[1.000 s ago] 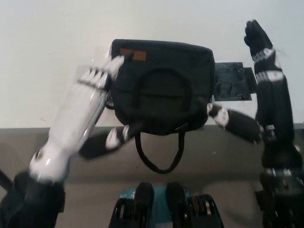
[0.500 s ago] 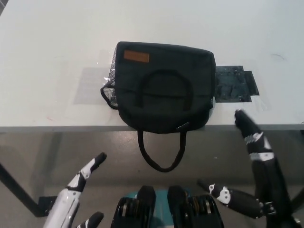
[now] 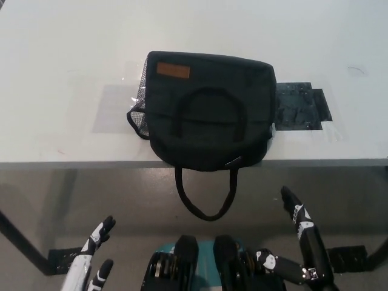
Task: A soft travel bag is kept infront of the robot in the middle of the desk and the robot uses both its hands to press it to reduce its size
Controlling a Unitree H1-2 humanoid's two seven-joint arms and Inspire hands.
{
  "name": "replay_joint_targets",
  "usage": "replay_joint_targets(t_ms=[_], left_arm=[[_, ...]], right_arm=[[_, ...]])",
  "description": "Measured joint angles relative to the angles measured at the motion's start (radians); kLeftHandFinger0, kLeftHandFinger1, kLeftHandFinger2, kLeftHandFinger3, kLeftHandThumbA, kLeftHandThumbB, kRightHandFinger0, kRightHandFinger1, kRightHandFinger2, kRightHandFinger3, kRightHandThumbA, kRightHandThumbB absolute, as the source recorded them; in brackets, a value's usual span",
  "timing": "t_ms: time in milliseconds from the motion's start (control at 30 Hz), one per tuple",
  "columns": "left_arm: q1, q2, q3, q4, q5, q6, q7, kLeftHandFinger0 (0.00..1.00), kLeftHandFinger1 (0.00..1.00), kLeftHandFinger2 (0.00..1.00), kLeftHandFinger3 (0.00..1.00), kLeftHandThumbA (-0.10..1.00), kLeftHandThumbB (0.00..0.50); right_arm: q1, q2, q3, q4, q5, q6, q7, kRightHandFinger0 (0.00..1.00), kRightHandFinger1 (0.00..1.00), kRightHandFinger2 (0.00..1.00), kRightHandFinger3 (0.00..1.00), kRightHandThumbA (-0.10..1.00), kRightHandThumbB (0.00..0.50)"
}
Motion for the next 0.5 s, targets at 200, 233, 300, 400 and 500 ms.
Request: replay_joint_targets(t_ms=[200,233,300,400,500], left_arm=[[-0.039,-0.026,-0.017,0.15,-0.004,-0.039,0.066,1.0,1.0,1.0,1.0,1.0,0.358],[-0.042,-0.027,-0.018,0.16,-0.008,-0.043,0.069,1.0,1.0,1.0,1.0,1.0,0.365],[-0.046,-0.033,-0.019,0.181,-0.021,-0.05,0.078,1.0,1.0,1.0,1.0,1.0,0.348],[-0.044,-0.047,-0.016,0.199,-0.052,-0.056,0.078,1.0,1.0,1.0,1.0,1.0,0.301],[-0.041,-0.066,-0.011,0.203,-0.086,-0.056,0.074,1.0,1.0,1.0,1.0,1.0,0.255]], right_arm=[[0.004,0.061,-0.024,0.047,0.047,-0.012,0.008,1.0,1.0,1.0,1.0,1.0,0.092],[0.004,0.065,-0.026,0.049,0.052,-0.012,0.01,1.0,1.0,1.0,1.0,1.0,0.083],[0.012,0.074,-0.03,0.052,0.07,-0.012,0.015,1.0,1.0,1.0,1.0,1.0,0.095],[0.031,0.082,-0.035,0.053,0.092,-0.008,0.021,1.0,1.0,1.0,1.0,1.0,0.078],[0.038,0.098,-0.036,0.057,0.106,-0.006,0.023,1.0,1.0,1.0,1.0,1.0,0.072]])
